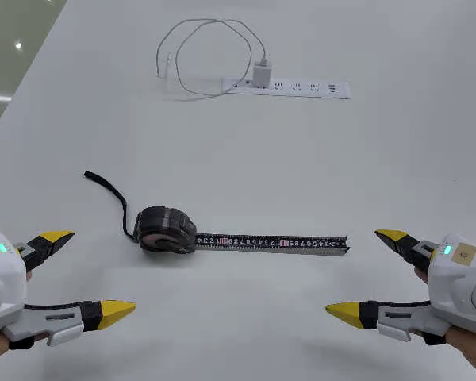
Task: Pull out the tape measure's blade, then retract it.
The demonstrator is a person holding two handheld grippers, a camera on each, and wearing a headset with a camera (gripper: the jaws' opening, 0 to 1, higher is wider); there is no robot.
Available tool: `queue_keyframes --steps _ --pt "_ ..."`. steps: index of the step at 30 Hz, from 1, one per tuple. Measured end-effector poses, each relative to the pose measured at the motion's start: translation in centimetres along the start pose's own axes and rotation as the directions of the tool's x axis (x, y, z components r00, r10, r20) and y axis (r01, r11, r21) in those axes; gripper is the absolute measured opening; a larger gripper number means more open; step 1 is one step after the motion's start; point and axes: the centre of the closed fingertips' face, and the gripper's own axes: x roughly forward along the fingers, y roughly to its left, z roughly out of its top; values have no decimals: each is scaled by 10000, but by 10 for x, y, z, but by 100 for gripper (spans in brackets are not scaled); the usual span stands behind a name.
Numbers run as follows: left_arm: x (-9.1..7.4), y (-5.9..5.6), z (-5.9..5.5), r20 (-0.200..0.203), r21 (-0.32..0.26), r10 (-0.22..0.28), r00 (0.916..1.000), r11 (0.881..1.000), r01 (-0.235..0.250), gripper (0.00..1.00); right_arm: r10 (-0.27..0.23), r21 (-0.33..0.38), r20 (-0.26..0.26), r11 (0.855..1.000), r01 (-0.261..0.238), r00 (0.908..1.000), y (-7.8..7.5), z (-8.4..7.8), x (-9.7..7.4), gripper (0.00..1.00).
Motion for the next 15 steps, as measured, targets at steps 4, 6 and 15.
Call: queue_keyframes --steps 4,6,15 --pt "-2 -3 0 91 -152 54 9999 9999 -52 91 -64 182 94 9998 63 9999 3 -1 -2 88" --pt "-2 -3 0 135 -253 99 9999 9996 -96 92 -106 209 113 9997 104 9999 5 -2 -3 90" --pt "-10 -5 2 426 -655 224 9988 9977 -196 98 -227 469 217 9987 217 9995 11 -7 -9 95"
